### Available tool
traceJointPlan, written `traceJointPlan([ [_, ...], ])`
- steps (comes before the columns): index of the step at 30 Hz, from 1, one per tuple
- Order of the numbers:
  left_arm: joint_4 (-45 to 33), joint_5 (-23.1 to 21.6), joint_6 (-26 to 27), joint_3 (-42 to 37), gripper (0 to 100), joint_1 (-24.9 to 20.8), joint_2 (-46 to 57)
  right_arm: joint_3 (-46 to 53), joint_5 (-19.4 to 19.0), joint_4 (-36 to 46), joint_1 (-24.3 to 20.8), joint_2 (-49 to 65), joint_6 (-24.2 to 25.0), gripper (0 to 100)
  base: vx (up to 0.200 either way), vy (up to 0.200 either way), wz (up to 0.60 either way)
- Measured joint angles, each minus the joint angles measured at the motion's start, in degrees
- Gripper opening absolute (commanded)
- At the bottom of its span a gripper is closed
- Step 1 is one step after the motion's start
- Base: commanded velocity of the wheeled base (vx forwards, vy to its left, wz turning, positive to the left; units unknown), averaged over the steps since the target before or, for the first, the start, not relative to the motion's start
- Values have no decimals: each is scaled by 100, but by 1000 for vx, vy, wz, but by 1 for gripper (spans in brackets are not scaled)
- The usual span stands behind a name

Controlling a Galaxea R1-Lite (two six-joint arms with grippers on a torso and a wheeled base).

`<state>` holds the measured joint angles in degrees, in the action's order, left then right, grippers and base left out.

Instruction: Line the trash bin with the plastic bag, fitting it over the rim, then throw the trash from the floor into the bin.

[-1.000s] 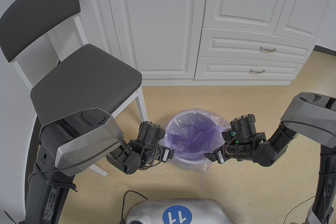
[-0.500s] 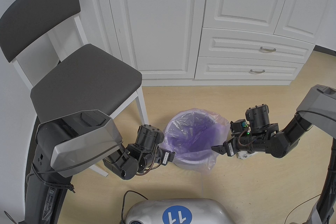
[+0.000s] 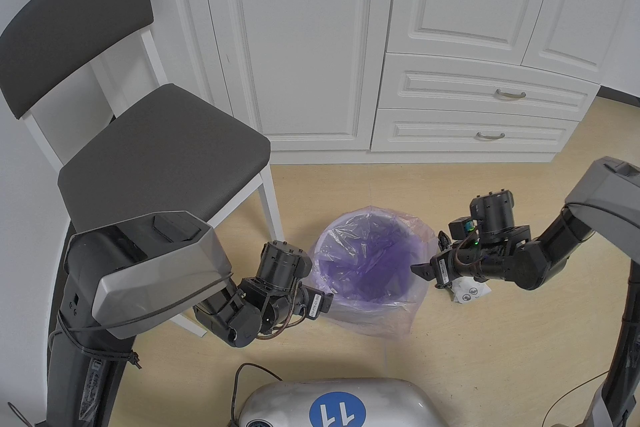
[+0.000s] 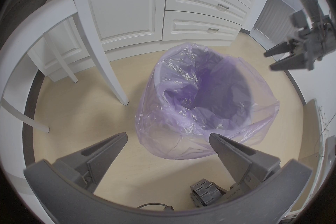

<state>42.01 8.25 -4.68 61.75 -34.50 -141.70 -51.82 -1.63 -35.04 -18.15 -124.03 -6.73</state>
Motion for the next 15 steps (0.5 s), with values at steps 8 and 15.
traceJointPlan([
  [8, 369, -67, 12, -397, 100, 40, 59, -534, 709, -106, 79, -996, -211, 100, 0, 0, 0],
  [15, 294, -224, 15, -419, 100, 132, 11, -664, 766, -82, 283, -1407, -446, 100, 0, 0, 0],
])
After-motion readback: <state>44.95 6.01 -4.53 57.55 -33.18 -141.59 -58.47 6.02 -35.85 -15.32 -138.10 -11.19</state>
